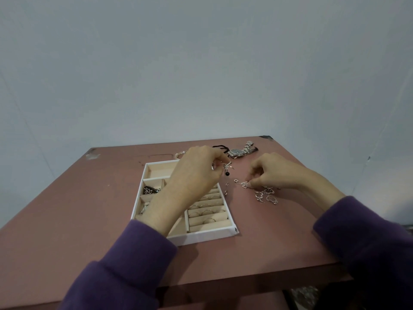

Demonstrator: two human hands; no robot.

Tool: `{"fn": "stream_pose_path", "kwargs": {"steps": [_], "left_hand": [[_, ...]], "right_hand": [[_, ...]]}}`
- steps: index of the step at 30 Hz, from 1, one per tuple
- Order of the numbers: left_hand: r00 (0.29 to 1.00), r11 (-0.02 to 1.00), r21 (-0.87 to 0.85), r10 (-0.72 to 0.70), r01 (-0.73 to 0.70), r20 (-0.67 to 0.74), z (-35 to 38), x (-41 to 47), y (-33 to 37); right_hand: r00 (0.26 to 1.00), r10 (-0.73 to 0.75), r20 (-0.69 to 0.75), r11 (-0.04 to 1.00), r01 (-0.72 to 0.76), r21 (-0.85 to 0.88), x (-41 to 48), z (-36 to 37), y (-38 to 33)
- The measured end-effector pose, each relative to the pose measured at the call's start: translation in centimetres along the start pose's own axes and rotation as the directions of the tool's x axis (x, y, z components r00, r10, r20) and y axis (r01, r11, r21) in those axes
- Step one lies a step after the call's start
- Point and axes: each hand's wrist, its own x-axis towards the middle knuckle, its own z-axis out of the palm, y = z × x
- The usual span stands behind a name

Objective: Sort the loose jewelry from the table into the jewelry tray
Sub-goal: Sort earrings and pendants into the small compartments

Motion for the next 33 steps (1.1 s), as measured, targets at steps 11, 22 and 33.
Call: {"fn": "stream_pose_path", "kwargs": {"steps": [11,22,33], "left_hand": [[1.000,1.000,0.009,0.001,-0.001,-0.017,-0.2,0.0,0.0],[0.997,0.994,-0.110,-0.020,0.012,-0.077,-1.2,-0.5,0.3],[0.985,0.973,-0.232,-0.058,0.018,-0.165,-3.4,-1.3,0.6]], "right_hand": [[0.995,-0.068,-0.070,0.997,0.070,0.035,0.5,1.0,0.2],[0.942,-0.101,-0.320,0.930,0.204,0.305,-0.1,-0.3,-0.4],[0.908,-0.099,-0.407,0.847,0.292,0.445,-0.7,-1.2,-2.7]]}}
